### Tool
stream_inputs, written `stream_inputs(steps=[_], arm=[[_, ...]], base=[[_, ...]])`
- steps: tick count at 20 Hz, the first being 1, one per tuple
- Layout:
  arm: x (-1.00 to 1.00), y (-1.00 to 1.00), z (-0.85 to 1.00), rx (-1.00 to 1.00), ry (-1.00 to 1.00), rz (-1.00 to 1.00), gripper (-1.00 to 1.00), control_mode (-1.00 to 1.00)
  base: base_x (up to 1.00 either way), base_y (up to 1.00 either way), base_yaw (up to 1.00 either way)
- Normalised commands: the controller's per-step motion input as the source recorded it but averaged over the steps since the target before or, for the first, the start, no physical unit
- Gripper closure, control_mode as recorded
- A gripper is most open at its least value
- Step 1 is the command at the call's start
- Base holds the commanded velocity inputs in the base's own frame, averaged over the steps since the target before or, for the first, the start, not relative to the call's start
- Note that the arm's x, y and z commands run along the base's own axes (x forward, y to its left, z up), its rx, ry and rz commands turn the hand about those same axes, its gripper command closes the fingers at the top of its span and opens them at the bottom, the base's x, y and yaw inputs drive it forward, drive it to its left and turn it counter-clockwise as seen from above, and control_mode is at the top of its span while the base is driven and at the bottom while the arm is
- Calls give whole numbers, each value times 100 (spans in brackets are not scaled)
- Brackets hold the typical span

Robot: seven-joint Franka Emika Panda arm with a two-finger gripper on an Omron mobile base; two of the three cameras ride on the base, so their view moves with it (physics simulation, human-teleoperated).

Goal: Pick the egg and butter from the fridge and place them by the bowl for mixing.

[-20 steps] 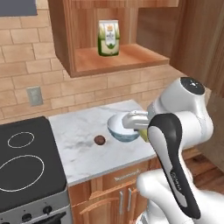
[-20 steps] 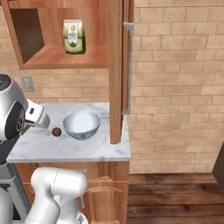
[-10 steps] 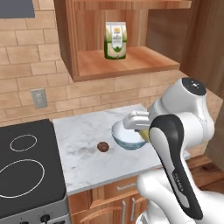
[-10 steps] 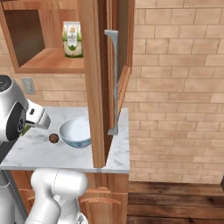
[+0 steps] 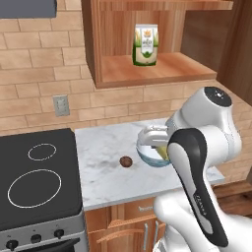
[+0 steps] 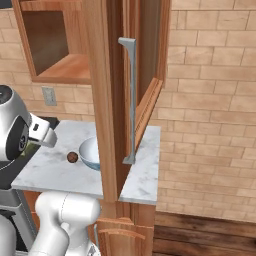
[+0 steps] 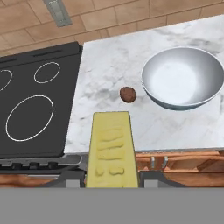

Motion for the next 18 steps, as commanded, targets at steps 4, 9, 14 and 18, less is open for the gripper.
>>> stream_inputs(steps=[4,9,14,18], arm=[[25,7,-23,-7,9,0,100,-100],[25,31,-34,-9,6,-3,100,-100],[4,31,-45,-6,0,-1,100,-100],[0,11,-70,-1,0,0,100,-100]], base=[[0,0,0],[0,0,0],[0,0,0],[0,0,0]])
